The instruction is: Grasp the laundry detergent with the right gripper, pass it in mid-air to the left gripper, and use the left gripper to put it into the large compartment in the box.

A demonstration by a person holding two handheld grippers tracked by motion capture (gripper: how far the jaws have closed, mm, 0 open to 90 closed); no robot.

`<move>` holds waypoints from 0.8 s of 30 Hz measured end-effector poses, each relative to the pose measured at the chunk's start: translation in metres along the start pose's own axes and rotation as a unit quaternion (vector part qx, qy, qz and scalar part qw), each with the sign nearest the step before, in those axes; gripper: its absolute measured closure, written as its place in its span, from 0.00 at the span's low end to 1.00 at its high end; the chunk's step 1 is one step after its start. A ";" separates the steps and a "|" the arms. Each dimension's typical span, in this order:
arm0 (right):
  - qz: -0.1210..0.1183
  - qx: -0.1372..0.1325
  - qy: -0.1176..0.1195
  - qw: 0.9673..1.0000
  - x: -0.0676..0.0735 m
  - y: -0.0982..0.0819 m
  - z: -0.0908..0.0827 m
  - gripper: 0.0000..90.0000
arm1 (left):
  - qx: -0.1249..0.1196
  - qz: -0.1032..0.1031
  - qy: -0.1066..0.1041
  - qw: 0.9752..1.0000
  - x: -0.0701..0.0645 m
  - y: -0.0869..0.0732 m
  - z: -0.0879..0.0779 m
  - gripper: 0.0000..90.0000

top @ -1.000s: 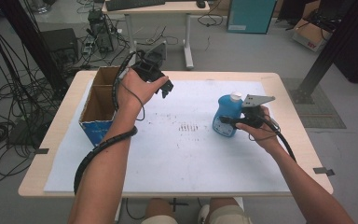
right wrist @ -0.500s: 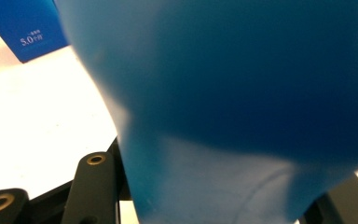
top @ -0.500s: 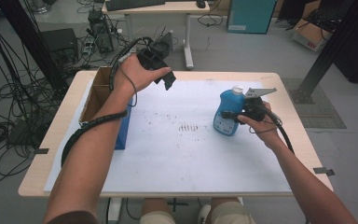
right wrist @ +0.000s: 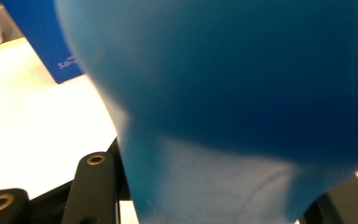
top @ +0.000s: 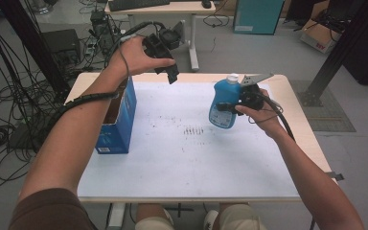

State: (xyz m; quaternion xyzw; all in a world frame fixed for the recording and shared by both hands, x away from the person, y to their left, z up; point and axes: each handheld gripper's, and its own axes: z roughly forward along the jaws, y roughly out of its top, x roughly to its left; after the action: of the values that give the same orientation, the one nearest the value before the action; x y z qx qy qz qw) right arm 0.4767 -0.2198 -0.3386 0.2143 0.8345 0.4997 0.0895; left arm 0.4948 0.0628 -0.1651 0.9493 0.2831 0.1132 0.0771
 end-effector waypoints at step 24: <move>-0.090 0.028 0.102 0.990 0.045 0.083 0.077 0.49 | 0.024 0.135 -0.055 0.989 -0.014 -0.001 -0.027 0.05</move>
State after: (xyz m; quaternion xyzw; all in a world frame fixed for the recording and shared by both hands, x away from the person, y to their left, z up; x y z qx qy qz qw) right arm 0.4862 -0.1046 -0.3002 0.0887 0.8690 0.4848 0.0428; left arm 0.4763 0.0584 -0.1422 0.9851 0.1502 0.0634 0.0542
